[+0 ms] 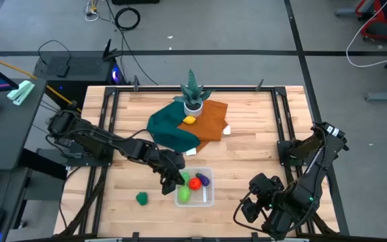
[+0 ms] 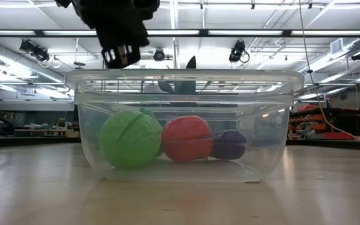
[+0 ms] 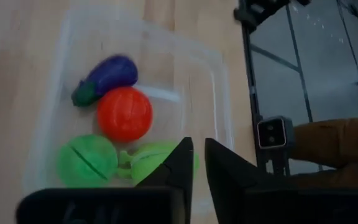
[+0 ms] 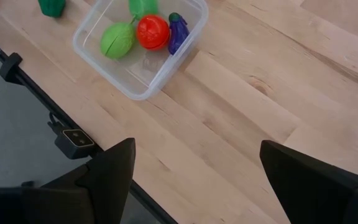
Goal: Pick and placing Produce into tupperware
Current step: Put the green bell pepper into the transparent bin
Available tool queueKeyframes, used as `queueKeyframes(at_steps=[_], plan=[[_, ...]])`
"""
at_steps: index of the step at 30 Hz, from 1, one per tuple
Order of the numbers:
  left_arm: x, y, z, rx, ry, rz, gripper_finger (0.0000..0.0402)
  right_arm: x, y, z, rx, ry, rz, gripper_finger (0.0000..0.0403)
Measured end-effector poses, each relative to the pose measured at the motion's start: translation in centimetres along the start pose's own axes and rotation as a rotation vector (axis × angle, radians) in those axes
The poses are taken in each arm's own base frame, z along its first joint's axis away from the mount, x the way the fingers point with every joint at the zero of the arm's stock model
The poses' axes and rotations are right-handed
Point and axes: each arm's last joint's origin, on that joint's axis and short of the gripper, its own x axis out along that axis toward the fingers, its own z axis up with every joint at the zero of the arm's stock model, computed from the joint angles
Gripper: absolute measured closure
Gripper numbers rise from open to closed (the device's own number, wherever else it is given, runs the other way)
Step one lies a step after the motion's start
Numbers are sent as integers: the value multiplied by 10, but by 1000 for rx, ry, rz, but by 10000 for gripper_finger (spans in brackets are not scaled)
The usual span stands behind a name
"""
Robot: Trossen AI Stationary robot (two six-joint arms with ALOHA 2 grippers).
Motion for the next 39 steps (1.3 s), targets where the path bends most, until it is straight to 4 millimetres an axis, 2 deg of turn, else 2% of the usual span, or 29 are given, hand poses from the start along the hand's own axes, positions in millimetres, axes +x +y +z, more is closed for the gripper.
queueKeyframes(at_steps=[4,9,12,15,18,23,30,39], plan=[[-20,-10,11,59,-153,43,393,0,0,0,0,0,0,94],[-63,-22,27,100,-422,114,394,0,0,0,-1,-1,-1,94],[-81,-24,26,123,-572,81,396,0,0,0,-8,-1,-1,94],[-93,-18,13,117,-726,-4,396,0,0,0,-11,-3,-2,94],[-100,-6,-12,74,-849,-64,398,0,0,0,-14,-6,-4,94],[-108,4,-50,62,-922,-103,398,0,0,0,-16,-6,-4,94],[-122,-1,-78,110,-929,-94,398,0,0,1,-17,-5,-5,94],[-147,-7,-106,118,-741,-141,399,0,0,0,7,-1,-3,94]])
